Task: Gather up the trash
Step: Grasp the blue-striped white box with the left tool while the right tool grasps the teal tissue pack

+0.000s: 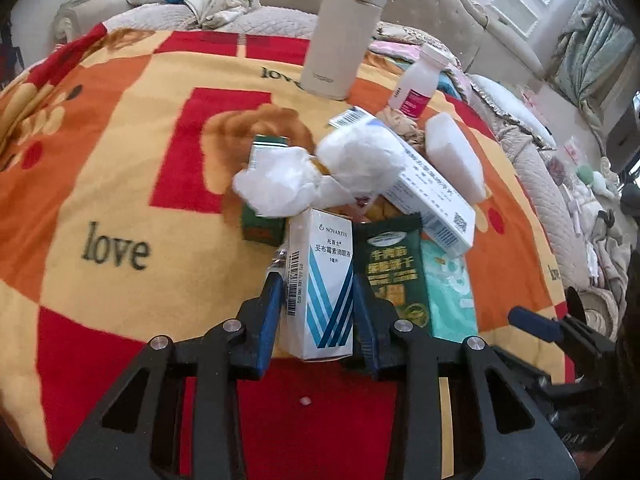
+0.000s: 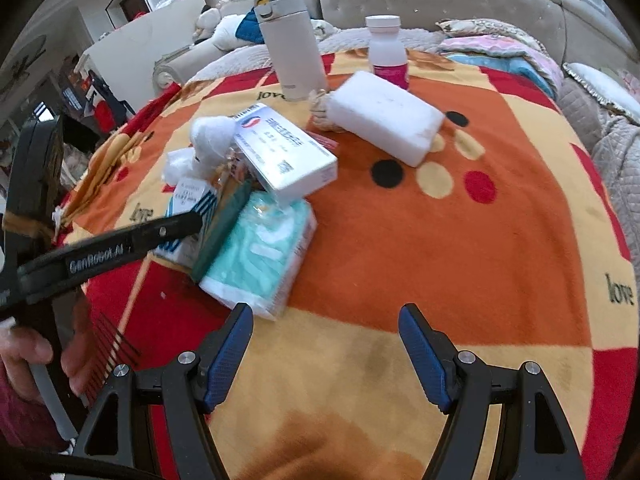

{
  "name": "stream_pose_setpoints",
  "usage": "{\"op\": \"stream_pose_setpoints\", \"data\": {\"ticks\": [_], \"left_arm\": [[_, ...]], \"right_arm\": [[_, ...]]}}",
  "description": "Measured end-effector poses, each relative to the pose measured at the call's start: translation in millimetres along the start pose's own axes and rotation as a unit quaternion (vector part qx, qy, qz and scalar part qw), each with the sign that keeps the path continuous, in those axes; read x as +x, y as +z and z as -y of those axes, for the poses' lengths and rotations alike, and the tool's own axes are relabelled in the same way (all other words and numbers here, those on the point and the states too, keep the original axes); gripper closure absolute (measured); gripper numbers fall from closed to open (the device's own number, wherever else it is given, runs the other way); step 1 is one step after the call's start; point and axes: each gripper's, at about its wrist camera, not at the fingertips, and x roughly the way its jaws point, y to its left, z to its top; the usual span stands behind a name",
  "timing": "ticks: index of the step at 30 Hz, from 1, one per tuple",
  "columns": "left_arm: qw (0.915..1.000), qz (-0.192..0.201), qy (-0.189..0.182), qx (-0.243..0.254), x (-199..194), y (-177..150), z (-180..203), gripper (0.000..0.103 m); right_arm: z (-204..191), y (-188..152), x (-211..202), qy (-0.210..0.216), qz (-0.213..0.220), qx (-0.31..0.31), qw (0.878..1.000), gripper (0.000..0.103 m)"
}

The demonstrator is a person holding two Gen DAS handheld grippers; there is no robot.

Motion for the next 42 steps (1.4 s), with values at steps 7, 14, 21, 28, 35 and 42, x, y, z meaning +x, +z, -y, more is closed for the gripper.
{"op": "stream_pose_setpoints", "data": {"ticks": [7, 14, 21, 28, 35, 42], "left_arm": [[0.9998, 0.002, 0.013, -0.017, -14.9, -6.8, -25.4, 0.070], [0.9995, -0.005, 0.007, -0.029, -14.8, -16.0, -34.0, 0.070], [0.9993, -0.014, 0.015, -0.031, -5.0, -17.3, -28.0, 0.070], [0.9993, -0.013, 0.002, -0.034, -11.0, -23.9, -25.9, 0.075], [0.9996, -0.001, -0.008, -0.028, -27.6, -32.6, -12.9, 0.076], [0.9996, -0.002, -0.025, 0.012, -38.0, -49.6, 31.7, 0.075]], "right_arm": [[-25.2, 20.4, 29.3, -0.005, -0.008, -0.013, 1.000, 0.030], [-41.4, 33.5, 51.8, -0.023, -0.014, -0.033, 0.999, 0.038], [-28.7, 23.3, 36.1, -0.016, -0.006, -0.041, 0.999, 0.062], [3.8, -6.3, 8.7, -0.018, -0.023, -0.019, 0.999, 0.063], [4.0, -17.9, -4.1, -0.006, 0.001, -0.015, 1.000, 0.063], [10.4, -28.1, -31.4, 0.004, 0.020, -0.001, 1.000, 0.063]]}}
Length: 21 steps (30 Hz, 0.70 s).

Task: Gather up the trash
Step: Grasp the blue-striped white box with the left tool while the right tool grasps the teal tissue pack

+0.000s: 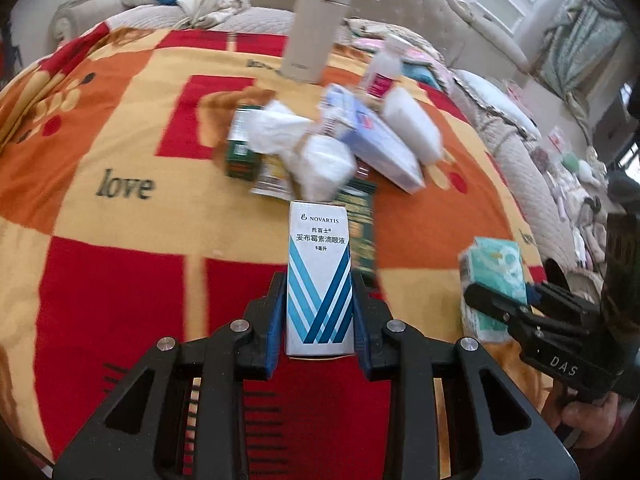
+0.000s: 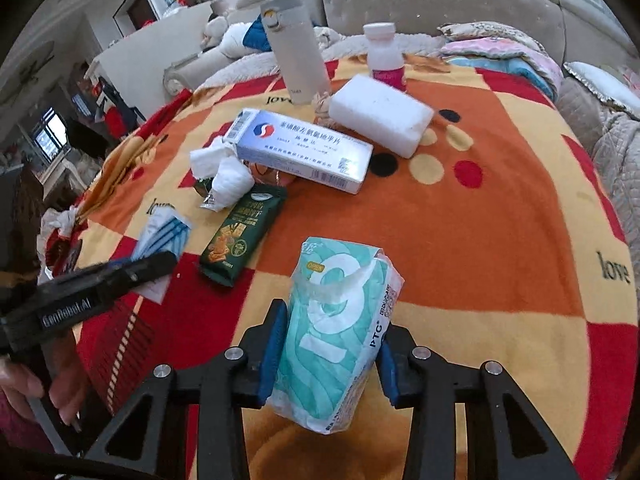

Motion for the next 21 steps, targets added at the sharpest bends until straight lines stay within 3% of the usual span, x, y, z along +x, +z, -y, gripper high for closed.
{"op": "stream_pose_setpoints", "data": {"ticks": [14, 21], "left_arm": [[0.9974, -0.005, 0.011, 0.071, 14.7, -16.0, 81.6, 0.075], [0.9953, -0.013, -0.009, 0.096, 21.1, -18.5, 118.6, 0.075]], "right_arm": [[40.6, -26.0, -33.0, -0.021, 0.012, 0.032, 0.999, 0.064], [63.1, -36.0, -53.0, -0.037, 0.026, 0.044, 0.998, 0.064]]}}
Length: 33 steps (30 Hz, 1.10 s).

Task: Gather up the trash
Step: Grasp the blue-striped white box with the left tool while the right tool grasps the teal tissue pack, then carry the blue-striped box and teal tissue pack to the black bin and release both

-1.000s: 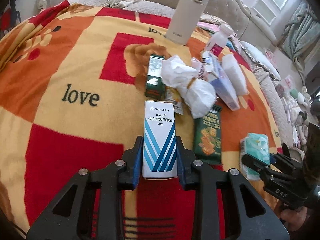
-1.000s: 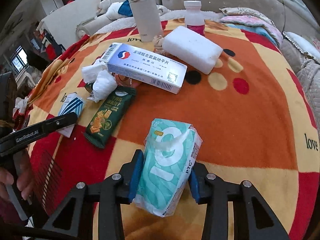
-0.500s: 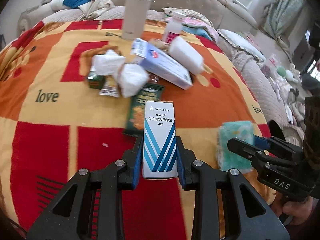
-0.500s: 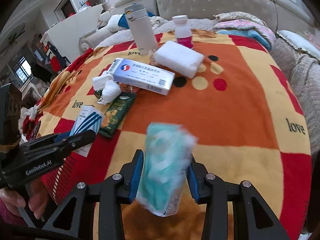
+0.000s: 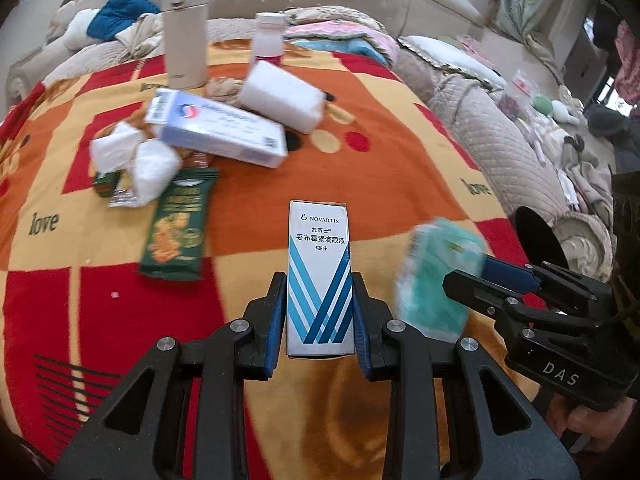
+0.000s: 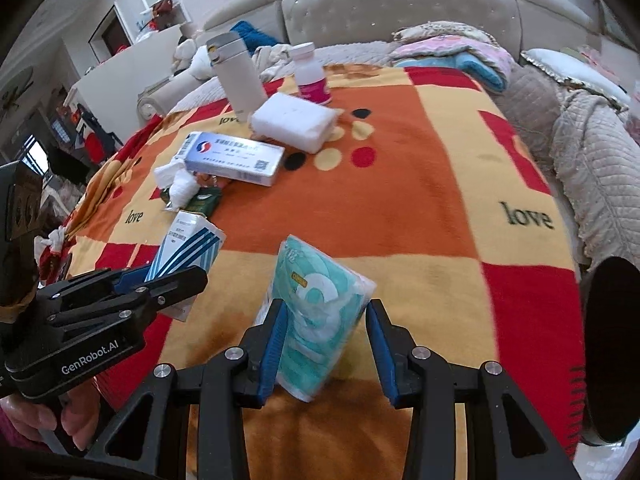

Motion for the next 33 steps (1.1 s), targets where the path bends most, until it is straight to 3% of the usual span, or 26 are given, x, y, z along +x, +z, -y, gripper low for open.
{"op": "stream_pose_setpoints", "data": {"ticks": [6, 11, 13, 16, 20, 22, 23, 27, 28, 29, 33], "left_arm": [[0.9998, -0.007, -0.013, 0.014, 6.4, 4.1, 24.2, 0.075], [0.9998, -0.006, -0.014, 0.016, 6.7, 6.5, 32.4, 0.075], [0.9998, -0.002, -0.005, 0.020, 4.3, 6.5, 29.2, 0.075], [0.9997, 0.002, 0.012, 0.019, 0.1, 4.5, 17.2, 0.075], [0.9995, -0.001, 0.030, 0.000, -1.6, 1.7, -8.2, 0.075], [0.9994, -0.002, 0.034, -0.009, -1.8, 0.2, -17.7, 0.075], [0.9993, -0.002, 0.034, -0.013, -2.3, -0.3, -20.9, 0.075], [0.9993, 0.000, 0.029, -0.023, -3.6, -1.9, -26.2, 0.075], [0.9993, 0.000, 0.028, -0.023, -3.1, -2.1, -25.9, 0.075], [0.9994, -0.001, 0.026, -0.023, -2.9, -2.3, -25.5, 0.075], [0.9996, -0.002, 0.016, -0.022, -2.1, -1.9, -19.7, 0.075]], "right_arm": [[28.3, -7.8, -17.5, -0.011, 0.011, 0.022, 1.000, 0.064], [43.8, -10.8, -18.6, 0.013, 0.007, 0.059, 0.998, 0.063], [40.0, -9.5, -12.8, 0.022, -0.001, 0.063, 0.998, 0.062], [27.1, -7.5, -1.8, 0.028, -0.007, 0.056, 0.998, 0.052], [4.9, -2.5, 21.8, 0.035, -0.029, 0.044, 0.998, 0.051], [-6.3, -0.6, 34.6, 0.029, -0.038, 0.037, 0.998, 0.041], [-11.5, 0.4, 41.1, 0.030, -0.038, 0.033, 0.998, 0.035], [-24.2, 4.0, 50.7, 0.003, -0.013, 0.009, 1.000, 0.035], [-24.1, 4.3, 50.9, -0.001, -0.006, 0.008, 1.000, 0.038], [-23.9, 4.2, 51.0, -0.008, -0.003, 0.003, 1.000, 0.053], [-12.4, 3.7, 36.3, -0.003, -0.003, -0.003, 1.000, 0.066]]}}
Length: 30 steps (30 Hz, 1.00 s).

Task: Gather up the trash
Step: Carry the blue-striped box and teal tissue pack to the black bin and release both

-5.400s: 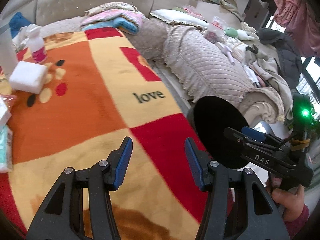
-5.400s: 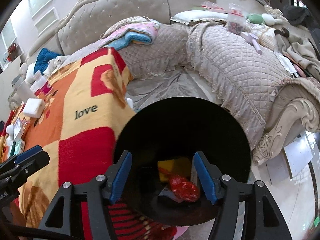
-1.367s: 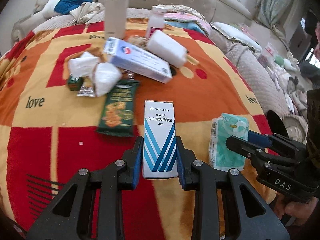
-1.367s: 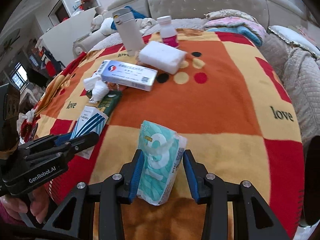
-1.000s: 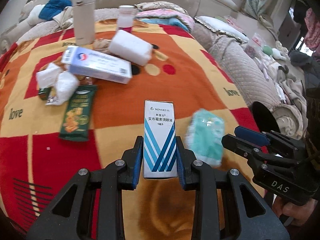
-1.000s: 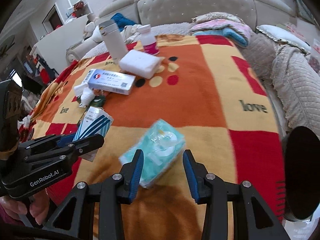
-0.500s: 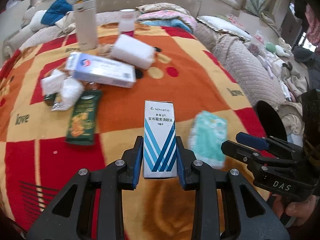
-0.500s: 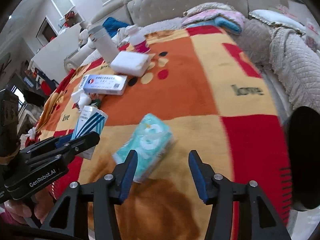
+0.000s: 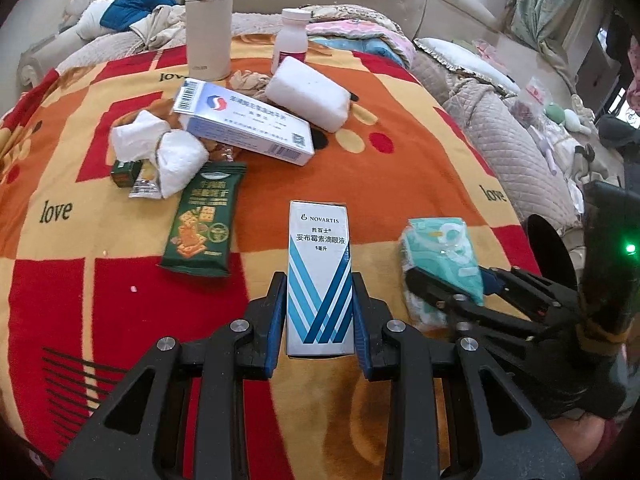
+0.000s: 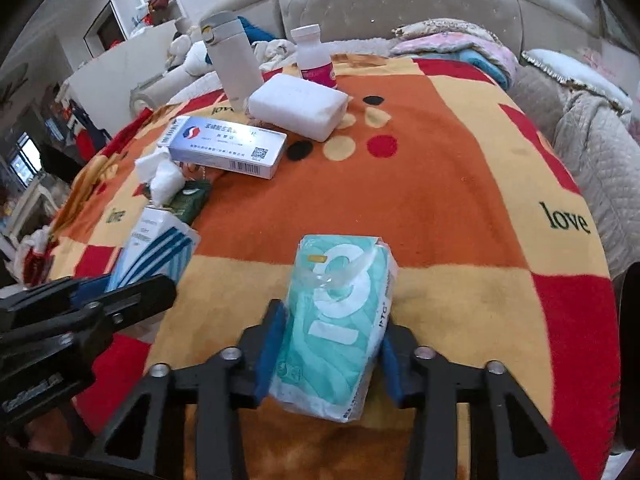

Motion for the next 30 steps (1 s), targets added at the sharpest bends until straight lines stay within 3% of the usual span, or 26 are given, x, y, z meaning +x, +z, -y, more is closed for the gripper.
{"op": "stream_pose_setpoints", "data": {"ticks": [5, 13, 30], "left_arm": [[0.9998, -0.002, -0.015, 0.011, 2.6, 2.1, 18.2, 0.075], [0.9970, -0.011, -0.061, 0.046, 7.1, 6.0, 75.8, 0.075], [0.9843, -0.030, -0.104, 0.139, 37.9, 10.8, 208.6, 0.075]], "right_arm": [[25.9, 0.1, -34.8, 0.007, 0.025, 0.021, 0.999, 0.069], [79.6, -10.1, -79.8, -0.020, 0.053, 0.062, 0.996, 0.069], [197.1, -47.2, -127.4, -0.092, 0.072, 0.157, 0.981, 0.069]]}}
